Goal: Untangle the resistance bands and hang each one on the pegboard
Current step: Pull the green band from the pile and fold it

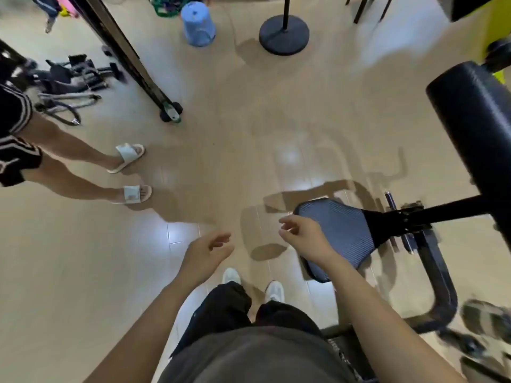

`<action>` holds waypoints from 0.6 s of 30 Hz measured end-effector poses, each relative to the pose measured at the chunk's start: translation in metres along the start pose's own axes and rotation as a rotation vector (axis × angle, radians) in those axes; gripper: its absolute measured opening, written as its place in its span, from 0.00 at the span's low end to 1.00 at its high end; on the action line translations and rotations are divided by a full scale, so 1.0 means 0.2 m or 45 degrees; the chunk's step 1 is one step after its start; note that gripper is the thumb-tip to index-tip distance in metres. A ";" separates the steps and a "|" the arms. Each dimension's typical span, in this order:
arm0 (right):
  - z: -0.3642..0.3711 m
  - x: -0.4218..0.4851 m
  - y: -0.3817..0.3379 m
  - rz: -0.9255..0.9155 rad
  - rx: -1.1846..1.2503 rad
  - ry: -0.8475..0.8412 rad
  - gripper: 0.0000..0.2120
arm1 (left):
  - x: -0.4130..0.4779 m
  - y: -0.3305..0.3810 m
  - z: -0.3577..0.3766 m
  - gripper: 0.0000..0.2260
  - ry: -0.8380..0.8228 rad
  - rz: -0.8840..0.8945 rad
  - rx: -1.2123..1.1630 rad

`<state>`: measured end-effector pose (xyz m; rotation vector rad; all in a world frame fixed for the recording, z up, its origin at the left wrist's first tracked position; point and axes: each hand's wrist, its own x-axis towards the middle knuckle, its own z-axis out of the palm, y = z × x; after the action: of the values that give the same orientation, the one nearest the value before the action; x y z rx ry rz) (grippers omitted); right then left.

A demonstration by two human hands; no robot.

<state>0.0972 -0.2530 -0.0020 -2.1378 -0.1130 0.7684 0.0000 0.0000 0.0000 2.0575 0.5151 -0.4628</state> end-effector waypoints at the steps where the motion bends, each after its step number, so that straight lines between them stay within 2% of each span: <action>1: -0.01 0.05 -0.01 0.015 0.006 0.007 0.16 | 0.03 0.01 -0.01 0.14 0.022 -0.006 -0.026; 5: -0.09 0.26 -0.10 0.066 -0.048 -0.025 0.16 | 0.17 0.04 -0.08 0.11 0.014 -0.046 -0.056; 10: -0.19 0.55 -0.23 0.087 -0.188 -0.041 0.16 | 0.56 0.11 -0.22 0.12 -0.116 -0.023 0.051; 15: -0.30 0.80 -0.36 0.166 -0.123 0.050 0.17 | 1.06 0.31 -0.40 0.14 -0.267 0.122 0.235; 18: -0.39 1.01 -0.45 0.173 -0.069 0.084 0.18 | 1.35 0.49 -0.52 0.15 -0.267 0.224 0.356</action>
<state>0.3208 -0.1821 0.0024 -2.2378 0.0475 0.7800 0.2914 0.0905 -0.0187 2.2628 0.1474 -0.6652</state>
